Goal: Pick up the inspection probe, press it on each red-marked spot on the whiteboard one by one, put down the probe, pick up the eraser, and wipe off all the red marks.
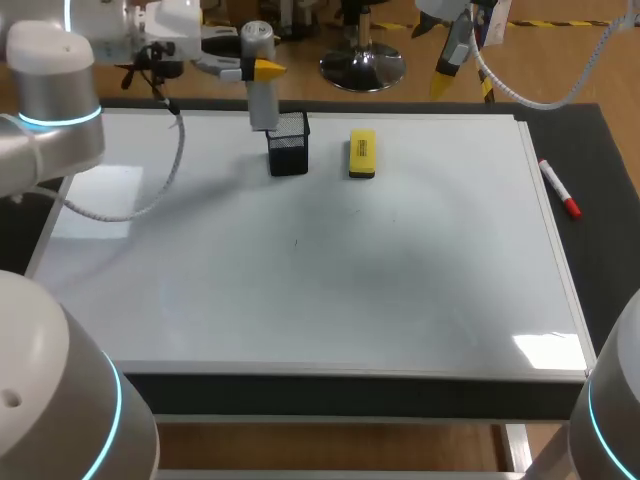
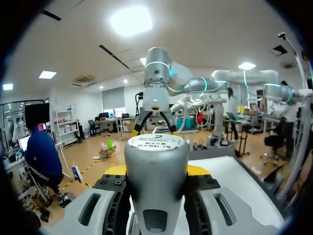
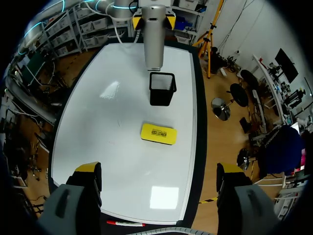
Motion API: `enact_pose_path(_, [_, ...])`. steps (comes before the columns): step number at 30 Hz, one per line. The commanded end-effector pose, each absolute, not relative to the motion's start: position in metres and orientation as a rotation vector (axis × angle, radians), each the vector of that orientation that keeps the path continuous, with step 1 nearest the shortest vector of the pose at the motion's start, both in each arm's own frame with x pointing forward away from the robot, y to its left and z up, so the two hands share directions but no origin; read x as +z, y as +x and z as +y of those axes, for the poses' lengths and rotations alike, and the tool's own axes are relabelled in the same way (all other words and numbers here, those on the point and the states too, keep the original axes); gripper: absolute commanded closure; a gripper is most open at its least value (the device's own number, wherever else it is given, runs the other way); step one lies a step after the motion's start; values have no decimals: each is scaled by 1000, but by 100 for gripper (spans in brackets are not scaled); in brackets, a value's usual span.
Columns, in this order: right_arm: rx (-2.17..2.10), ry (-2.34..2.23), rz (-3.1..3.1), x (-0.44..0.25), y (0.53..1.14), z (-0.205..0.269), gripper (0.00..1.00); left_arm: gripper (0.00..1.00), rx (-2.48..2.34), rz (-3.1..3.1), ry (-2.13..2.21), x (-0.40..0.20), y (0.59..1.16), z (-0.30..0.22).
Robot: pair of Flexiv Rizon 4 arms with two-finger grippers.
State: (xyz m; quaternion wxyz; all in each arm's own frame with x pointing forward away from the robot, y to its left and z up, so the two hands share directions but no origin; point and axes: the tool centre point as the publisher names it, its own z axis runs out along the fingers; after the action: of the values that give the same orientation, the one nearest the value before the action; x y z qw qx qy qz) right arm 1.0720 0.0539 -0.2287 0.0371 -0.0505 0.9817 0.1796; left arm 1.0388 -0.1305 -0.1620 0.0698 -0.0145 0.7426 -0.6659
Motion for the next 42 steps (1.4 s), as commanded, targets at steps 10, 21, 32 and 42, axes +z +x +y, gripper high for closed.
enact_pose_path(10, [546, -156, 3014, -228, 1072, 53, 0, 100, -2039, 2204, -6, -177, 1070, -154])
enact_pose_path(21, [546, -156, 3014, -228, 1072, 53, 0, 100, -2055, 2184, -5, -188, 1080, -155])
enact_pose_path(32, [546, -156, 3014, -228, 1072, 53, 0, 100, -2059, 2174, -37, -200, 1082, -157])
enact_pose_path(42, [546, -156, 3014, -228, 1072, 53, 0, 100, -2052, 2181, -72, -219, 1084, -162])
